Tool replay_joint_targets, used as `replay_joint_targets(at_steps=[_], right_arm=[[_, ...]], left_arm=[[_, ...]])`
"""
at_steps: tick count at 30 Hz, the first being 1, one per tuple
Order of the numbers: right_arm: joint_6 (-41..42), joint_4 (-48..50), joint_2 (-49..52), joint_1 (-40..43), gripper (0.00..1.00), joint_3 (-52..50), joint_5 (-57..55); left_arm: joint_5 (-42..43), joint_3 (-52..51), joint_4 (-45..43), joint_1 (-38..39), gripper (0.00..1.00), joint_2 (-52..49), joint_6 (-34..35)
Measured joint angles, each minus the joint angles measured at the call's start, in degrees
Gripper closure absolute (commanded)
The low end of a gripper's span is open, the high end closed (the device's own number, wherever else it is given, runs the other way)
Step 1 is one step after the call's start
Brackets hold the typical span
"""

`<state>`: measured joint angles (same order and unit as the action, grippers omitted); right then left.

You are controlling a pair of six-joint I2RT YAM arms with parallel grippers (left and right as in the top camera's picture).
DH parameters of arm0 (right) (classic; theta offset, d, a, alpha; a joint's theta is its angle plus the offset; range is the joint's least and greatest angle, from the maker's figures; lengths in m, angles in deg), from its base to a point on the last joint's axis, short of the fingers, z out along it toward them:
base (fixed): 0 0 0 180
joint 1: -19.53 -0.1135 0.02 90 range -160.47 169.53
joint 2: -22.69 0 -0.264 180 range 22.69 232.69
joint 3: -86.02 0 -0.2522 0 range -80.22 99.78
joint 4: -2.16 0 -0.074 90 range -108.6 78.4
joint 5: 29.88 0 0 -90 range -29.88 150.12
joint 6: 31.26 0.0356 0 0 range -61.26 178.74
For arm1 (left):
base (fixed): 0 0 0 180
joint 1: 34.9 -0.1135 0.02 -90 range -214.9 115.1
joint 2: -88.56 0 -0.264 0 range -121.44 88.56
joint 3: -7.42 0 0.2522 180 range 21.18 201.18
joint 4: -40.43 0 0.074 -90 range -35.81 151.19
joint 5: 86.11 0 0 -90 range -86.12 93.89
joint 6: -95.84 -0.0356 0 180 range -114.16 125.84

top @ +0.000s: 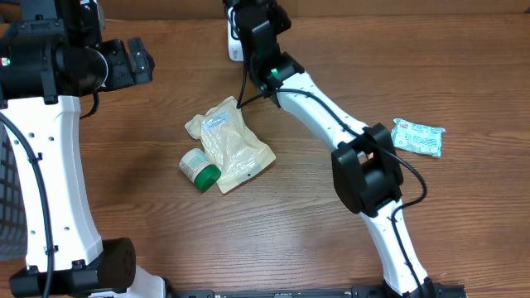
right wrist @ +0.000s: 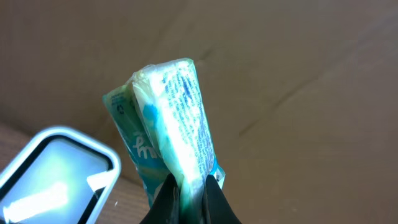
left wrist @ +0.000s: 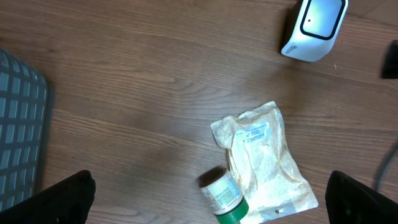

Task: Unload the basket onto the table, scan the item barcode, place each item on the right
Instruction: 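Hold the small green packet in front of the scanner with right gripper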

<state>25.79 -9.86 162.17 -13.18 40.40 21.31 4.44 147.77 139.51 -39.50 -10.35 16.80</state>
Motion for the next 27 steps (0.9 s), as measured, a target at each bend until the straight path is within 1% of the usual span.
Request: replay_joint_targets(at_steps=[10, 21, 27], right_arm=[[-4.2, 0.1, 4.8, -0.2, 0.96, -0.1, 4.2], [-6.6, -0.1, 5.4, -0.4, 0.96, -0.3, 8.0], [-5.6, -1.2, 5.4, -1.1, 0.96, -0.3, 7.8]], left_arm=[[0.0, 0.0, 0.0, 0.0, 0.01, 0.0, 0.0], [0.0, 0.0, 0.0, 0.0, 0.00, 0.0, 0.0], [0.0, 0.0, 0.0, 0.0, 0.00, 0.0, 0.0]])
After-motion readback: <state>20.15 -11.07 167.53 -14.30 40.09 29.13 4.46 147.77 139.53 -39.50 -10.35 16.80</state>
